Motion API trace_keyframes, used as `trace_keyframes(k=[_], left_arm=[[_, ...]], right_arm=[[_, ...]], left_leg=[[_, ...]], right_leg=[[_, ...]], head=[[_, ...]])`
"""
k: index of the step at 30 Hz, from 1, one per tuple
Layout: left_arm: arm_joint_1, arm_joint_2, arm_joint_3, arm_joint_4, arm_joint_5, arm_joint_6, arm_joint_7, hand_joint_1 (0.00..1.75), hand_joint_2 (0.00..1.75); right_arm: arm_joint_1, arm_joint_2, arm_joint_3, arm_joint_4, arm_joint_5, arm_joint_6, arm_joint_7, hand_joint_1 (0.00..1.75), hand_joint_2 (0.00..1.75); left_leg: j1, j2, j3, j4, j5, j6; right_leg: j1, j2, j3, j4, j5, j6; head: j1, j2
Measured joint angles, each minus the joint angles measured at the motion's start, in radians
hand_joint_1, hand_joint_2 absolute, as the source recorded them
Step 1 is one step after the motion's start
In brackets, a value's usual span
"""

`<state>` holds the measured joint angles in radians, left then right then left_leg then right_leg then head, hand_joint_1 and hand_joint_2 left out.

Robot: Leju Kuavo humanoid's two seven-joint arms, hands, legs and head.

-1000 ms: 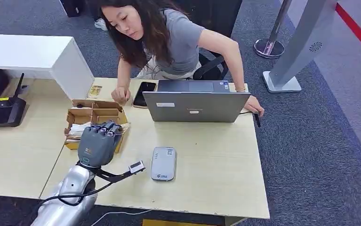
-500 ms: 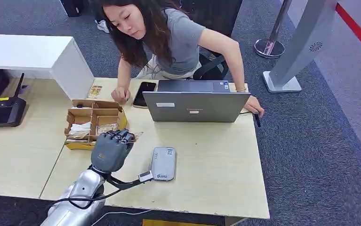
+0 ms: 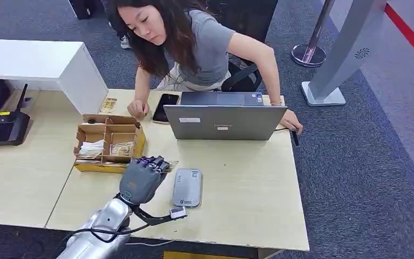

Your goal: Pass the card to the sensor for recognition and then transmit it.

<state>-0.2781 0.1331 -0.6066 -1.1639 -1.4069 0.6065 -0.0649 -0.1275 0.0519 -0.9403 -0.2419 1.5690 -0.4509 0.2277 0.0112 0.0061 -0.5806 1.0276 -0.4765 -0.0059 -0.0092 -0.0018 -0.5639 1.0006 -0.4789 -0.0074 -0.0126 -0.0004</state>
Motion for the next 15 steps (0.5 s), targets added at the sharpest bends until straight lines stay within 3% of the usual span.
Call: trace_keyframes(k=[15], left_arm=[[0.014, -0.01, -0.032, 0.05, -0.026, 0.025, 0.019, 1.75, 1.75]], right_arm=[[0.006, 0.0, 0.011, 0.0, 0.0, -0.005, 0.0, 0.0, 0.0]], left_leg=[[0.0, 0.0, 0.0, 0.0, 0.0, 0.0]], right_leg=[[0.0, 0.0, 0.0, 0.0, 0.0, 0.0]], head=[[0.0, 0.0]])
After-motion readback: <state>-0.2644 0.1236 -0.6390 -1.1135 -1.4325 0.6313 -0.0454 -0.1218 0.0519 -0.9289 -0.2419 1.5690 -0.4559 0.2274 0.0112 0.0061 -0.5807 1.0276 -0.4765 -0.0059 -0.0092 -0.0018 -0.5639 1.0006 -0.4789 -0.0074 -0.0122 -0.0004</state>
